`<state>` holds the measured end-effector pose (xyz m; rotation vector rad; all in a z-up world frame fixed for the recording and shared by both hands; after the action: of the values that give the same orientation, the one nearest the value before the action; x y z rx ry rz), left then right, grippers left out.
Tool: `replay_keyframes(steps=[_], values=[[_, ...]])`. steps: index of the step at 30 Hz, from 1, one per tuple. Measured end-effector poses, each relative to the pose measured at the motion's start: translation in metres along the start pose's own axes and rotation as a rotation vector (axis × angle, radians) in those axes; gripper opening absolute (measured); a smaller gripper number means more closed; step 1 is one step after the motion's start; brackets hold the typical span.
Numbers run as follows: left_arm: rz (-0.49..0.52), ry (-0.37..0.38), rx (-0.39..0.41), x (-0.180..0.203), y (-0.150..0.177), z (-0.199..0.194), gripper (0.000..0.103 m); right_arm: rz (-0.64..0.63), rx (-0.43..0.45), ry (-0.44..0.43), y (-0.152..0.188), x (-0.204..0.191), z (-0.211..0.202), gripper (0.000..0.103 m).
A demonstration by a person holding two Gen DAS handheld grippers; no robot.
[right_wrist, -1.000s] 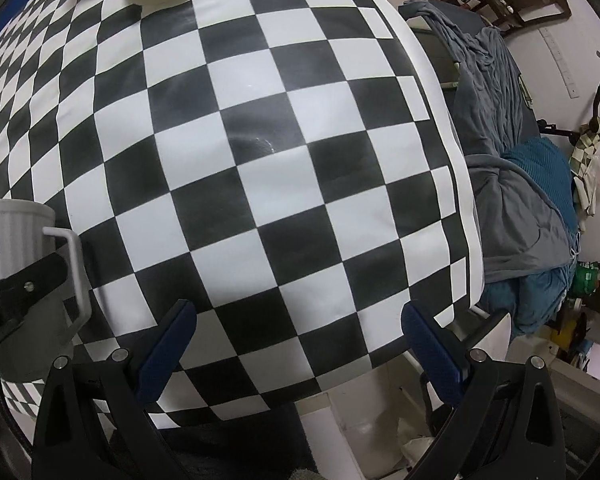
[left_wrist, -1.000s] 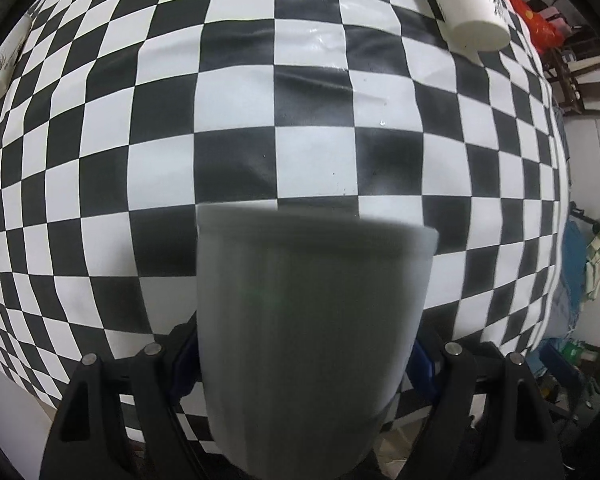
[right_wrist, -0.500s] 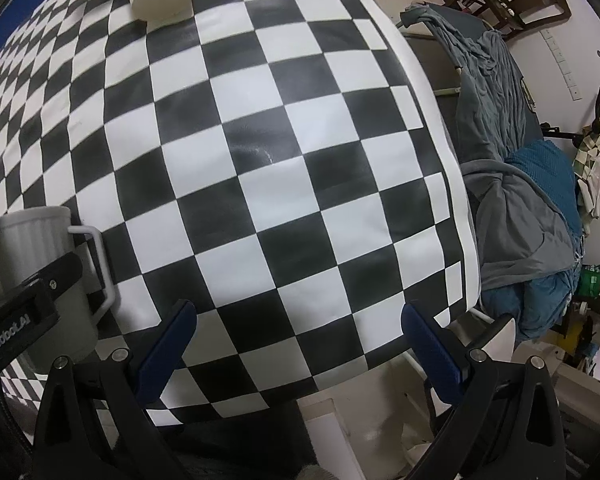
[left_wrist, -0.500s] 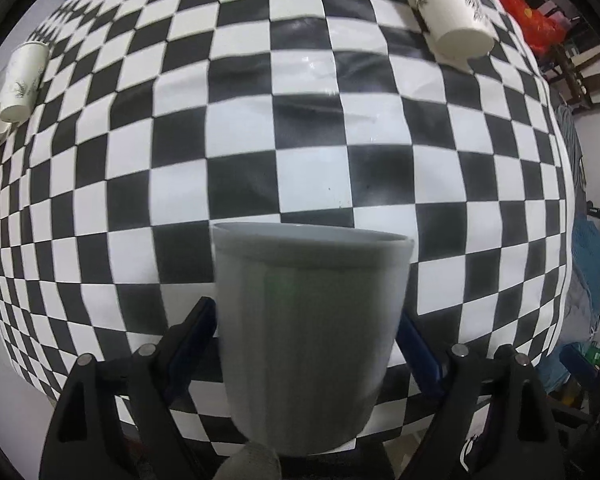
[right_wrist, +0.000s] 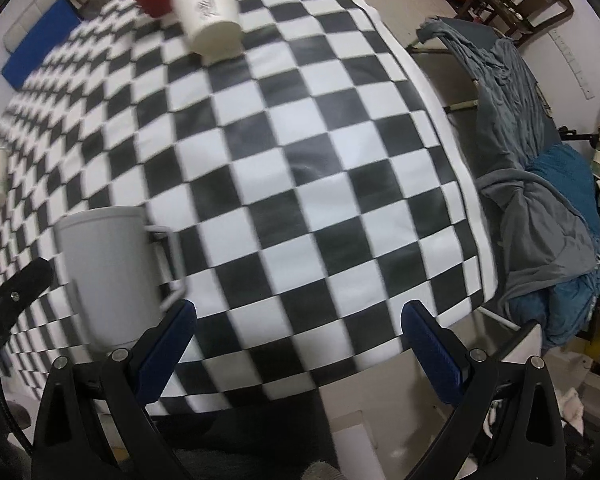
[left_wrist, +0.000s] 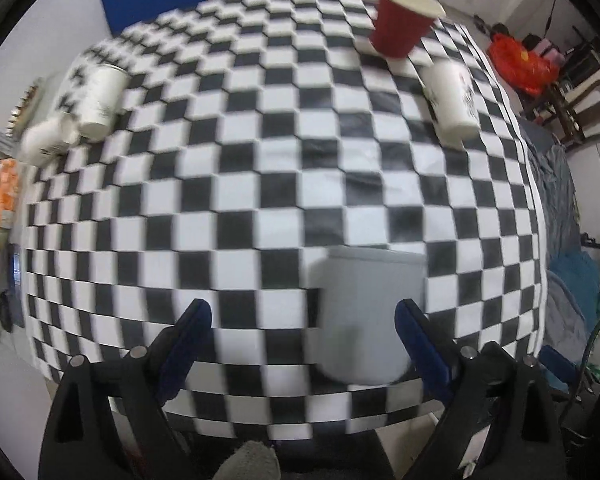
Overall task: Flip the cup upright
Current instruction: 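Grasp the grey mug with the right tool while the left tool releases it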
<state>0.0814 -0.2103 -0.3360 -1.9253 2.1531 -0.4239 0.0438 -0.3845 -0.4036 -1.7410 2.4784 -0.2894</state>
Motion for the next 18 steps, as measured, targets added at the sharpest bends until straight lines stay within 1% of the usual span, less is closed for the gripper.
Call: replay_keyframes(steps=[2, 3, 4, 6, 8, 9, 11, 12, 13, 15, 18], values=[[0.010, -0.036, 0.039, -0.018, -0.001, -0.010, 0.094, -0.009, 0.008, -0.019, 0.003, -0.014, -0.005, 0.103], [0.019, -0.054, 0.052, -0.040, -0.003, -0.010, 0.094, -0.012, 0.010, -0.030, 0.004, -0.020, -0.006, 0.103], [0.026, -0.066, 0.058, -0.069, -0.013, -0.013, 0.094, -0.019, 0.012, -0.043, 0.007, -0.032, -0.009, 0.103], [0.024, -0.096, 0.063, -0.089, -0.009, -0.012, 0.094, -0.028, 0.018, -0.064, 0.008, -0.049, -0.011, 0.103], [0.013, -0.113, 0.050, -0.111, -0.004, -0.007, 0.094, -0.044, 0.029, -0.069, 0.005, -0.067, -0.011, 0.103], [0.008, -0.116, 0.047, -0.135, -0.008, -0.014, 0.094, -0.049, 0.032, -0.070, 0.005, -0.072, -0.012, 0.103], [0.000, -0.135, 0.042, -0.150, -0.004, -0.004, 0.094, -0.070, 0.038, -0.074, 0.005, -0.091, -0.010, 0.103], [-0.006, -0.134, 0.039, -0.170, -0.003, -0.011, 0.094, -0.075, 0.038, -0.075, 0.004, -0.096, -0.010, 0.103], [-0.014, -0.139, 0.039, -0.177, -0.001, -0.006, 0.094, -0.081, 0.035, -0.076, 0.003, -0.104, -0.007, 0.103], [-0.015, -0.151, 0.037, -0.199, 0.003, -0.010, 0.094, -0.088, 0.026, -0.073, 0.001, -0.116, 0.000, 0.103], [-0.040, -0.157, 0.016, -0.214, 0.010, -0.002, 0.094, -0.093, 0.002, -0.071, 0.000, -0.127, 0.011, 0.103]])
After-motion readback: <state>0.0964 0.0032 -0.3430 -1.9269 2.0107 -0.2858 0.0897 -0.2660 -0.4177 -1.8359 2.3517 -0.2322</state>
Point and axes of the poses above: each gripper's, at about its wrist camera, not at the fingertips, and z roughly the way its jaws point, x to its right, y to its underside, the point moved 6 cm from there along z, roughly the way its jaws point, and after that the axes turned 13 degrees about x, right-handed, at the moved point
